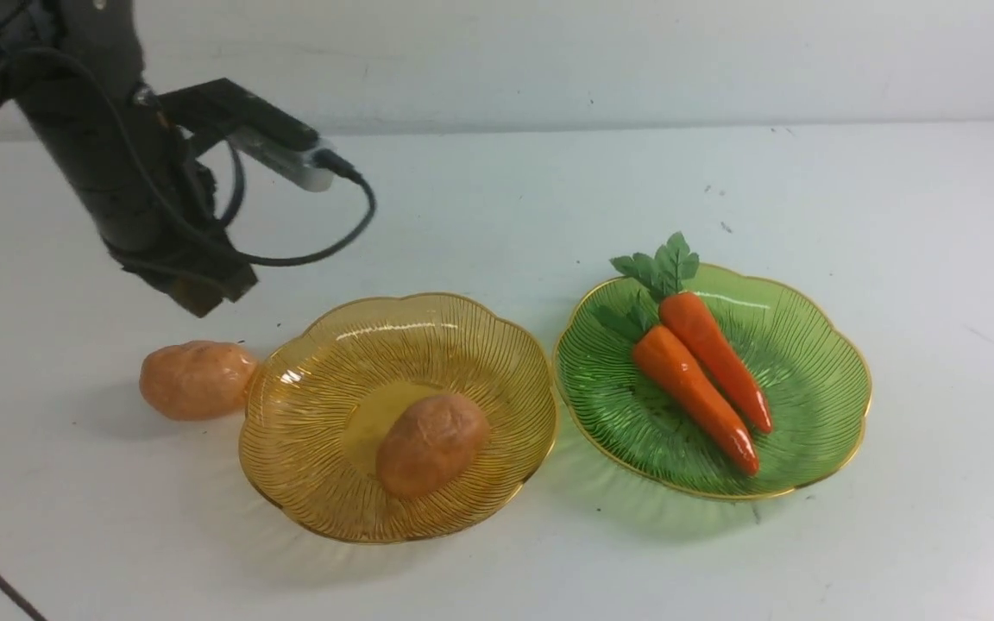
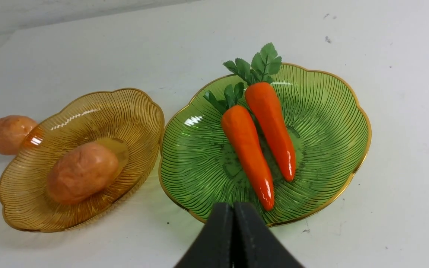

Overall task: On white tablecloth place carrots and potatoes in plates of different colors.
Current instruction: 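Put the potatoes from the left side into the left plate with the left gripper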

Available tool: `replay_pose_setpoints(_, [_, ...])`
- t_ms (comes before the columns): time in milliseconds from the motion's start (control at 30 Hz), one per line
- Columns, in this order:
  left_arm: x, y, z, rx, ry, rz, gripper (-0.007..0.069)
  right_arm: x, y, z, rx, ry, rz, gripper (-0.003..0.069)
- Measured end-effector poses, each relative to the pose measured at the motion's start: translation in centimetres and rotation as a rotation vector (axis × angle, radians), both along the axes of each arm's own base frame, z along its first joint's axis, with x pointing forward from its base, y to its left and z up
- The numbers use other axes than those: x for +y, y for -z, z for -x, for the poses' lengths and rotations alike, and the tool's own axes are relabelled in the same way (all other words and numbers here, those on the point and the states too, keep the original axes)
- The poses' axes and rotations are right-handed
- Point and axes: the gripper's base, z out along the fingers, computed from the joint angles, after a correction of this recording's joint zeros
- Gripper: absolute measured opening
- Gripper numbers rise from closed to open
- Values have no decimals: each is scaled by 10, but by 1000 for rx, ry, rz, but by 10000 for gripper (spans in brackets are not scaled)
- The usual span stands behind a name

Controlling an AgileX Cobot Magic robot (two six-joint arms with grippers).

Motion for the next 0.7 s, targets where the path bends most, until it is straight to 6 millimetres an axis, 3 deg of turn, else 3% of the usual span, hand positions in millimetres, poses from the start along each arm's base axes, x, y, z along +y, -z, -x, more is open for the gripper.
replay_pose_setpoints(100, [1,16,-13,-54,94,-24,681,0,0,0,-2,0,0,-15])
replay_pose_setpoints(433, [-2,56,-29,-38,198,-25,683,0,0,0,-2,0,-3,-15])
replay_pose_setpoints(533, [-2,57,-30,-36,205,-32,667,0,0,0,-2,0,-3,-15])
replay_pose_setpoints(700, [-1,58,-30,-22,201,-48,579,0,0,0,-2,0,-3,-15])
